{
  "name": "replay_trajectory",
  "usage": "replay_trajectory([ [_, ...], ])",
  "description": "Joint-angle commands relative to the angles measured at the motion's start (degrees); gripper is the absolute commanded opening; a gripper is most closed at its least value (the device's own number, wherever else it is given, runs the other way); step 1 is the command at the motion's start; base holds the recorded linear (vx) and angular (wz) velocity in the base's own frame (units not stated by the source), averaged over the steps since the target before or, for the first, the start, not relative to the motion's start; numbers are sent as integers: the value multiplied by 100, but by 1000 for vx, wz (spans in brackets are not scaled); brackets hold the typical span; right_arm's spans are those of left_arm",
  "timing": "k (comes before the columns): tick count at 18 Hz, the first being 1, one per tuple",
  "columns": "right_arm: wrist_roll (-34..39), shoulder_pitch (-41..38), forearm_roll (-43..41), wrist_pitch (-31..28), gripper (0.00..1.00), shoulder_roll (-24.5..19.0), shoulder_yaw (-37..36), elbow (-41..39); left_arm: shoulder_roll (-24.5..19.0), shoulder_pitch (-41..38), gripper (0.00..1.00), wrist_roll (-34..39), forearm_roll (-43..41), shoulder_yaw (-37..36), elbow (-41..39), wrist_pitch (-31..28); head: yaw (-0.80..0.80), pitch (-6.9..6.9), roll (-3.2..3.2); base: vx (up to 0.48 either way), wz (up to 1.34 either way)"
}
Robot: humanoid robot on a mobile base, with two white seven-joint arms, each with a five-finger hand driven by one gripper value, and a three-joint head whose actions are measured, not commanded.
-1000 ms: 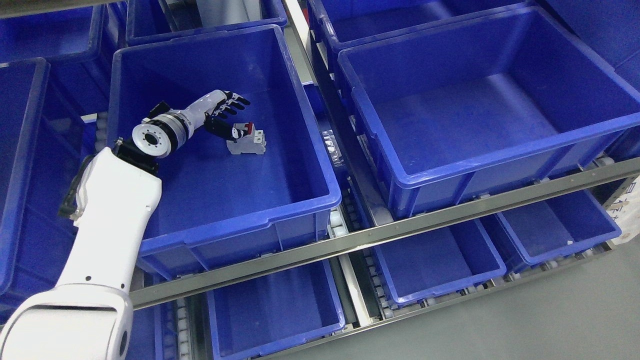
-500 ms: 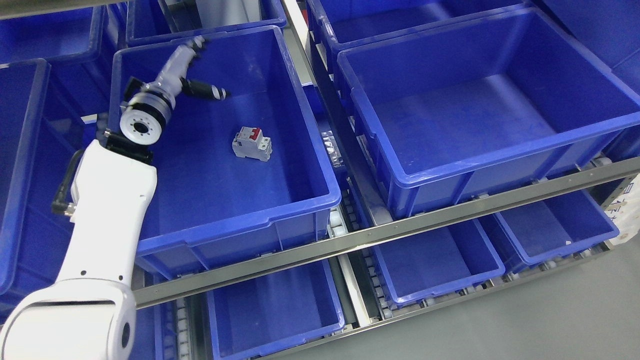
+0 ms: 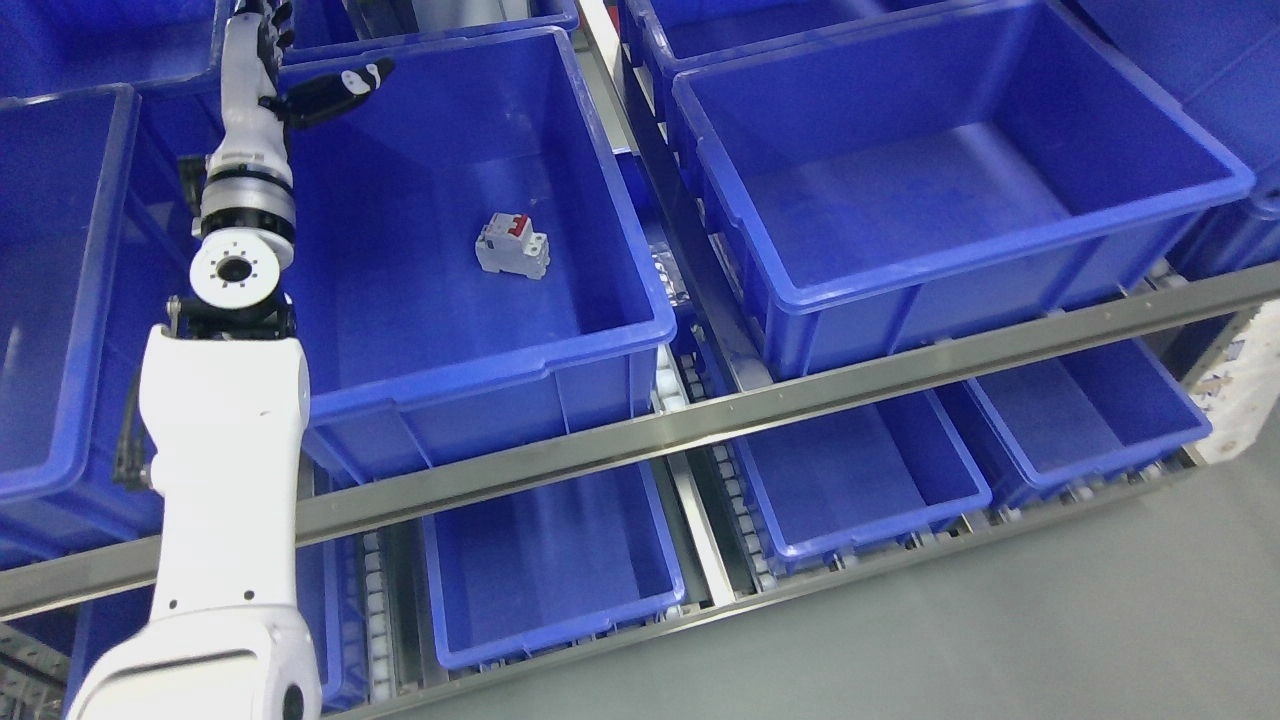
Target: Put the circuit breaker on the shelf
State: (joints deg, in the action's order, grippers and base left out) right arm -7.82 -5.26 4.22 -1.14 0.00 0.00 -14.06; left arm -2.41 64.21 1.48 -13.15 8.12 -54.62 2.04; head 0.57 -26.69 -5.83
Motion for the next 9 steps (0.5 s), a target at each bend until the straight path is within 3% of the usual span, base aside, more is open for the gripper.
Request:
replay_trajectory([
  [1,-1,-1,0,-335,100,100,114,0,141,-1136,100,-16,506,340,-3131,-212,0,0,0,-208,-26],
  [4,-1,-1,0,-335,100,100,114,0,141,-1831,100,27,515,-222,-3292,-151,0,0,0,-254,-110],
  [9,-1,-1,0,-335,100,100,114,0,141,-1912,100,72,515,-135,-3318,-133,0,0,0,-227,-94],
])
